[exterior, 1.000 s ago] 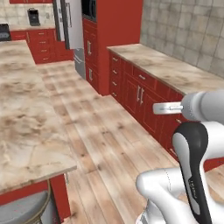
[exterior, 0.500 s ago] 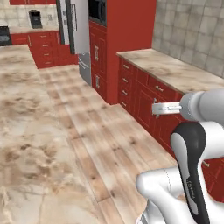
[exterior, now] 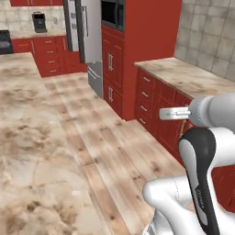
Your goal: Retrieve the kiwi and peach from the fridge and place them into the bowl on the dining table.
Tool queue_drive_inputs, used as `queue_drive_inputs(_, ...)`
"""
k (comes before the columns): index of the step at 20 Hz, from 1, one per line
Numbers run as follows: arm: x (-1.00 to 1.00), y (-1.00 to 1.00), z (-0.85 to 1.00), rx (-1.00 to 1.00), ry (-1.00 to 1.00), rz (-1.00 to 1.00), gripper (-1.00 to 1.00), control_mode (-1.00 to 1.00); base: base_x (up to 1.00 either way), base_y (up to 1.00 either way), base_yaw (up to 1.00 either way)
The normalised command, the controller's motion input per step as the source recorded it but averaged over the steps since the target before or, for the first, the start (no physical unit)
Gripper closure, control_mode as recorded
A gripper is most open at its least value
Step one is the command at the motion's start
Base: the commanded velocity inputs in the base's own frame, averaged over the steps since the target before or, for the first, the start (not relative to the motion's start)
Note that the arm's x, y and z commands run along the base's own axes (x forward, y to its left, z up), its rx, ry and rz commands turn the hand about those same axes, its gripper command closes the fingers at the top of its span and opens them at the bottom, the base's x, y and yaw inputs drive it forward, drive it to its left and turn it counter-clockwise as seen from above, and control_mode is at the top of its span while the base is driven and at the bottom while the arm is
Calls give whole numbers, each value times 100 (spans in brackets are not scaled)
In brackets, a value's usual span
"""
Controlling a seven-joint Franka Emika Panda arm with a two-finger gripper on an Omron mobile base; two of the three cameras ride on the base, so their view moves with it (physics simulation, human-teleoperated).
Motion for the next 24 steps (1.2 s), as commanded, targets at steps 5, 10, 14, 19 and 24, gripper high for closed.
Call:
queue_drive_inputs(5,0,0,0,0,0,0,-100,100,100,31,0)
queue_drive_inputs(10,0,0,0,0,0,0,-100,100,100,29,0)
queue_drive_inputs(14,0,0,0,0,0,0,-100,100,100,35,0)
queue_drive_inputs(19,0,0,0,0,0,0,-100,100,100,26,0)
queue_drive_inputs(24,0,0,0,0,0,0,-100,100,100,18,1)
